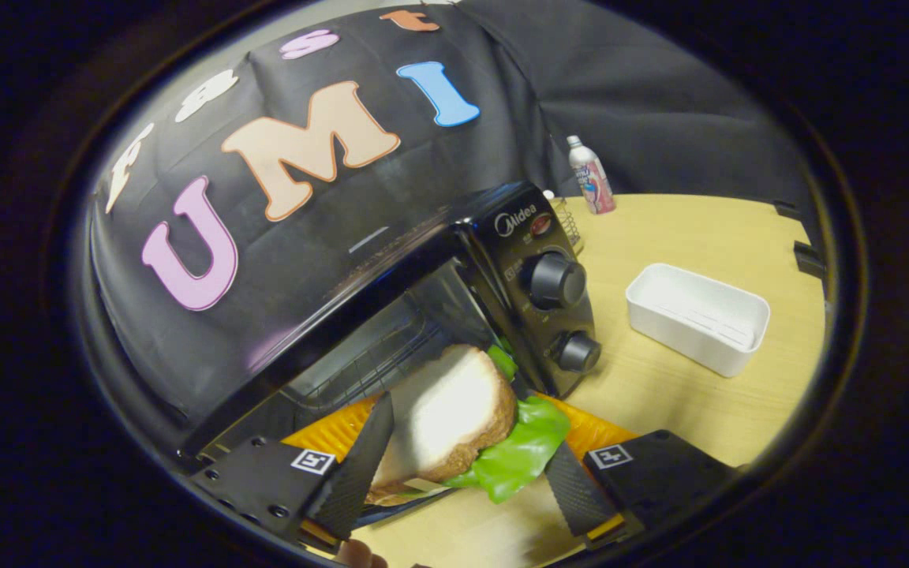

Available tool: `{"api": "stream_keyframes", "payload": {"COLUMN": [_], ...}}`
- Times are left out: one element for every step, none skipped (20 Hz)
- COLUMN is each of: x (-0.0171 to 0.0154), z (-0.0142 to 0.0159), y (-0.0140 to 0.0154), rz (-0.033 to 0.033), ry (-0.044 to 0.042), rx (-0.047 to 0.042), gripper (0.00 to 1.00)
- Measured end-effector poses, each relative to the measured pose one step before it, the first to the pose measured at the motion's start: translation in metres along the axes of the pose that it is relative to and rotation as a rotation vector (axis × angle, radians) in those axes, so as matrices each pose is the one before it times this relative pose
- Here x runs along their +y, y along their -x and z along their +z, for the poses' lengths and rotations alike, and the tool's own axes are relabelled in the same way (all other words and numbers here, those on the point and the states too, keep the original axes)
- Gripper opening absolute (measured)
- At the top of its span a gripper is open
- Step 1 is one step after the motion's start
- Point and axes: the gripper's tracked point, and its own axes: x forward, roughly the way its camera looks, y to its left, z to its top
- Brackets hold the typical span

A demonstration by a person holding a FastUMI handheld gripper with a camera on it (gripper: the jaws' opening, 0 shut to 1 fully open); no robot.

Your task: Open the toaster oven, put the food inside, and close the toaster oven door.

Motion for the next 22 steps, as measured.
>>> {"api": "stream_keyframes", "payload": {"x": [0.00069,-0.00068,0.00392,0.00516,0.00898,0.00722,-0.00333,-0.00109,0.00146,0.00119,-0.00057,-0.00289,-0.00449,-0.00360,-0.00158,-0.00142,-0.00595,0.00014,0.00052,0.00021,0.00344,0.00057], "z": [-0.00403,-0.00478,-0.00372,-0.00403,-0.00353,-0.00213,-0.00284,0.00068,0.00257,0.00318,0.00438,0.00562,0.00427,0.00251,0.00428,0.00204,-0.00045,0.00516,0.00409,0.00002,-0.00400,-0.00584], "y": [-0.00070,-0.00206,-0.00132,-0.00263,-0.00059,-0.00205,-0.00024,0.00246,0.00083,0.00490,0.00453,0.00407,0.00493,0.00166,0.00217,0.00071,0.00185,0.00048,-0.00087,0.00139,0.00168,0.00282], "rz": [0.01198,0.01112,0.03497,0.03420,0.03713,0.02407,-0.02141,-0.00525,-0.00295,-0.00181,-0.00178,-0.01124,-0.01399,-0.01303,-0.00112,-0.01373,-0.00914,-0.00350,-0.00380,0.00328,0.01758,0.00899], "ry": [-0.05498,-0.04819,-0.03528,-0.00735,0.01117,0.02440,0.04901,0.04913,0.04420,0.05087,0.05250,0.05569,0.05927,0.06128,0.05394,0.08108,0.08746,0.06102,0.04706,0.02644,-0.00249,0.00182], "rx": [0.02684,0.01860,0.00744,0.01314,0.00509,0.00407,0.01089,-0.00964,-0.00821,-0.00805,-0.01472,-0.01974,-0.01537,-0.01549,-0.01926,-0.01560,0.00157,-0.02055,-0.02581,-0.00263,0.01932,0.01555], "gripper": [1.00,1.00,1.00,1.00,1.00,1.00,1.00,1.00,1.00,1.00,1.00,1.00,1.00,1.00,1.00,1.00,1.00,1.00,1.00,1.00,1.00,1.00]}}
